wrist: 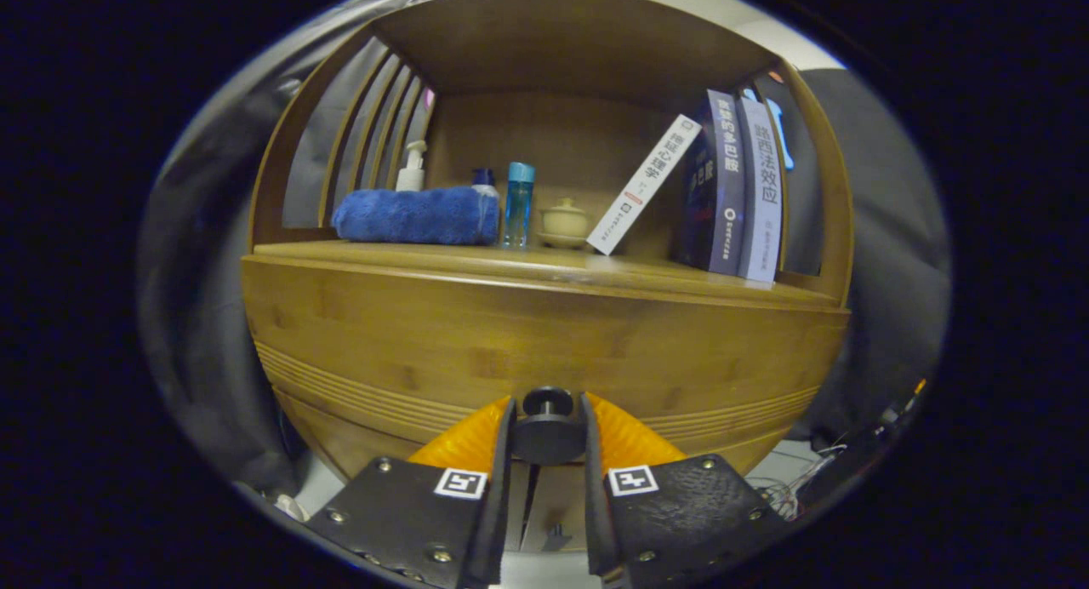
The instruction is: Pull open the drawer, take out the items inside it, and place them on the countertop above the cabinet.
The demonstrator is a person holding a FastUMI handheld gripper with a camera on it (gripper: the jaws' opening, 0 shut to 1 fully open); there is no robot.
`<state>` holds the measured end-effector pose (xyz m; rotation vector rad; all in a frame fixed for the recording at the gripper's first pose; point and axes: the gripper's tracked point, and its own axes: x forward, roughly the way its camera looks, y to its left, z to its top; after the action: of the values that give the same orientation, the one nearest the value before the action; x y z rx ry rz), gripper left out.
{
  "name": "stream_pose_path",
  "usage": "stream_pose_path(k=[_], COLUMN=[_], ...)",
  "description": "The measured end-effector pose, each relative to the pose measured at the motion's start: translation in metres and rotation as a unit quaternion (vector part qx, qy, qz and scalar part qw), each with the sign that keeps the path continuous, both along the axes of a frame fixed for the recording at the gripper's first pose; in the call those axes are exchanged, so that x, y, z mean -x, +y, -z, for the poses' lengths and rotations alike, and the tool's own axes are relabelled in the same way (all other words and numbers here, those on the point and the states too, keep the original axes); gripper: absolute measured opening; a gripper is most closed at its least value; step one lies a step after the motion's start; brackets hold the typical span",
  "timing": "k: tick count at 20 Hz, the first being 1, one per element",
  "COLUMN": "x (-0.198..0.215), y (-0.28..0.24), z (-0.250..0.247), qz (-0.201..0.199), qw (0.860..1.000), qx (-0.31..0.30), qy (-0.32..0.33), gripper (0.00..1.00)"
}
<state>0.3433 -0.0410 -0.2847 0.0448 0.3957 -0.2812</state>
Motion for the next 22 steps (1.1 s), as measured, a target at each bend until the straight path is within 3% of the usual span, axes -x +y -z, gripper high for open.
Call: stream_pose_path(k=[5, 22], x=[0.003, 0.112], y=[-0.001, 0.026], z=[-0.001, -0.022], qz=[-0.009, -0.049], qw=[1.000, 0.998], qx=[0.017, 0.027], qy=[0.007, 0.001], gripper=[0.25, 0.25])
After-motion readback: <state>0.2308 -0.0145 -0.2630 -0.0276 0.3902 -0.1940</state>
